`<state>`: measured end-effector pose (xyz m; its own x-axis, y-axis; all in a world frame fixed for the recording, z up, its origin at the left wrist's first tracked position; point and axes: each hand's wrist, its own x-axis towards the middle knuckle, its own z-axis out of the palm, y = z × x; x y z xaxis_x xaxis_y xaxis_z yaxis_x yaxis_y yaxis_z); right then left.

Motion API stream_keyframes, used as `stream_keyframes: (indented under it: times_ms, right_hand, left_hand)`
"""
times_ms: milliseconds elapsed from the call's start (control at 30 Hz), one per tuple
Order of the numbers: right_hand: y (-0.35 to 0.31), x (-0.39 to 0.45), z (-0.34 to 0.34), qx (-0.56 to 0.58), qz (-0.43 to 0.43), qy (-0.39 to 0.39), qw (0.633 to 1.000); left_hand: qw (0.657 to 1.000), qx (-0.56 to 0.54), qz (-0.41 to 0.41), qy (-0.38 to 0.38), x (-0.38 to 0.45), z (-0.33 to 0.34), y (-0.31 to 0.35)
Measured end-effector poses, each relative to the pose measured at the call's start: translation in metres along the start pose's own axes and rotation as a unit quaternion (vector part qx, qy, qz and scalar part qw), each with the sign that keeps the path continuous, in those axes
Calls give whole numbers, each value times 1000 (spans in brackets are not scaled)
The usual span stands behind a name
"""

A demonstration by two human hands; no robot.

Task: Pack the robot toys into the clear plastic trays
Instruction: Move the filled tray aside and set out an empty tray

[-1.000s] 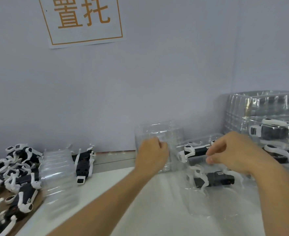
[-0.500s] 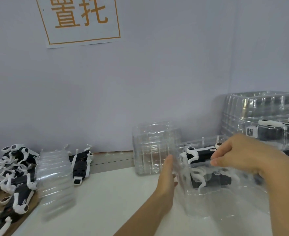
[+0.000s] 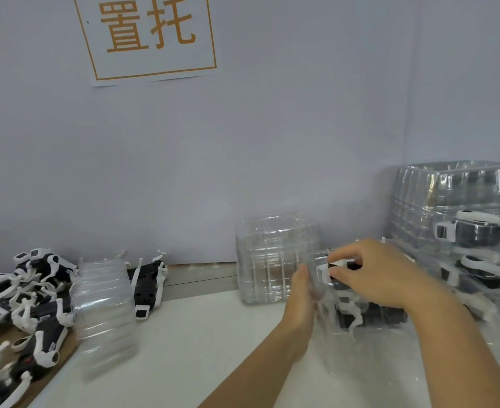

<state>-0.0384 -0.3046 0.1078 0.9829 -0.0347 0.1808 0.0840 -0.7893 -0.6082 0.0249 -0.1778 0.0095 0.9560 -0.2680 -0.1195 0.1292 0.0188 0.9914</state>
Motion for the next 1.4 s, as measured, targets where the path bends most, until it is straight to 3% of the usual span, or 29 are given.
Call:
stream_keyframes:
  times_ms: [433,600,800,1067,1100,1167,1267,1333,1400]
  right_hand:
    - [-10,7,13,13,-31,3,999]
    - [-5,4,-5,11,-26,43,999]
    - [-2,3,0,-2,-5,7,1000]
    - [-4,8,12,32,-11,14,999]
    - [-3,8,11,30,-12,20,999]
    - [-2,8,8,27,-20,49,998]
    - [-4,7,6,38,-44,104,993]
    - [-9,8,8,41,-63,129,989]
    - [-17,8,12,39,-76,139,987]
  left_hand:
    - [995,-16,22,94,3,-19,11]
    - [996,-49,52,50,-15,-1,23]
    - [996,-28,78,28,-21,-3,11]
    - [993,10,95,64,-13,-14,6]
    - [985,55,126,103,-11,-14,8]
    - [937,174,224,203,-5,-16,15]
    - [814,350,339,317,8,-31,38]
    - [755,481,317,313,23,-47,58]
    - [736,588,232,242,36,-66,77]
